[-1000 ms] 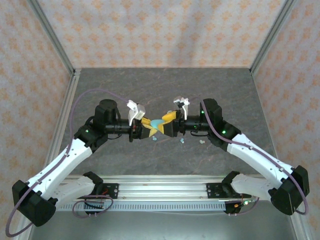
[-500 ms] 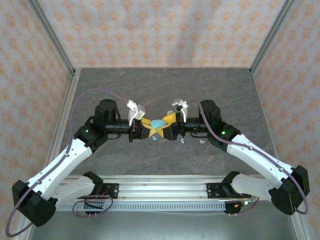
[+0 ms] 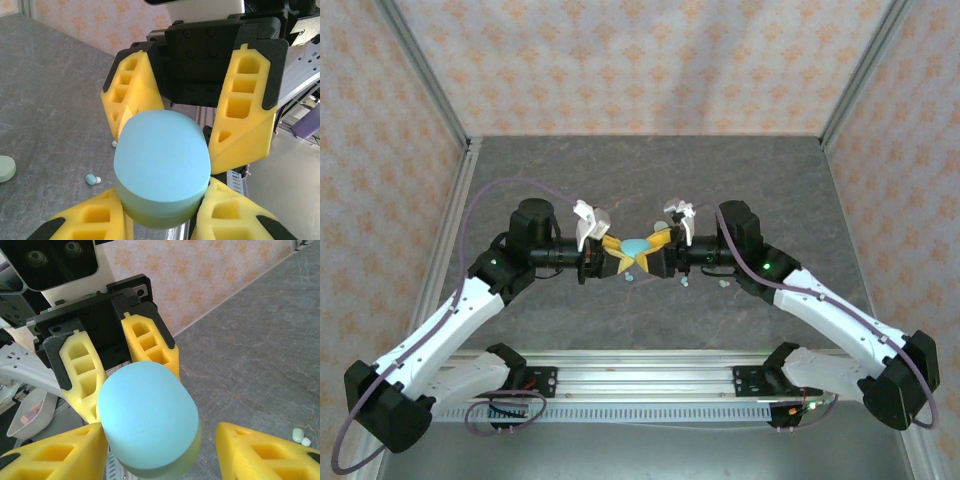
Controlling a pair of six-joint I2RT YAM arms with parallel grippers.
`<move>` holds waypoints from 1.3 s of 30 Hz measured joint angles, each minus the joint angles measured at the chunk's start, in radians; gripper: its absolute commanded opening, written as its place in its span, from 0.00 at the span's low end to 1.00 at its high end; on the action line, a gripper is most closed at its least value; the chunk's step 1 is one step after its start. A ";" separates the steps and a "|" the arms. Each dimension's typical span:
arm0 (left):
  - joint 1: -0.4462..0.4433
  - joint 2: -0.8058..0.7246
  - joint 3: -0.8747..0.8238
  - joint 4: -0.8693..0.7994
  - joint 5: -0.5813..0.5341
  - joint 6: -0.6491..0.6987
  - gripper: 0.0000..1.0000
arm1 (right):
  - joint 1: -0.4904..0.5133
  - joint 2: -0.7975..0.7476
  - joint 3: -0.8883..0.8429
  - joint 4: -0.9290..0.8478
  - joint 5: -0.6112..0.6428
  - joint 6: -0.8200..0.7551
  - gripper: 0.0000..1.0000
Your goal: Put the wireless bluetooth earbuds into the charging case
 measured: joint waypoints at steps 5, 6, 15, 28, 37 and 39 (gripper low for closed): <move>0.000 -0.003 -0.003 0.000 -0.004 0.004 0.17 | -0.018 0.000 0.000 0.015 -0.005 0.053 0.60; 0.000 -0.004 -0.005 0.000 -0.003 0.007 0.17 | -0.023 0.000 0.001 0.024 -0.005 0.062 0.60; -0.011 -0.023 -0.016 -0.011 0.001 0.026 0.15 | -0.058 0.003 0.001 0.047 0.053 0.115 0.67; -0.011 -0.055 -0.054 0.005 -0.063 0.023 0.13 | -0.063 -0.047 0.001 -0.026 0.151 0.171 0.74; -0.011 -0.055 -0.085 0.027 -0.109 0.007 0.12 | -0.063 -0.121 0.003 -0.096 0.196 0.209 0.73; -0.011 -0.055 -0.085 0.027 -0.119 0.003 0.12 | -0.063 -0.122 0.010 -0.138 0.237 0.220 0.72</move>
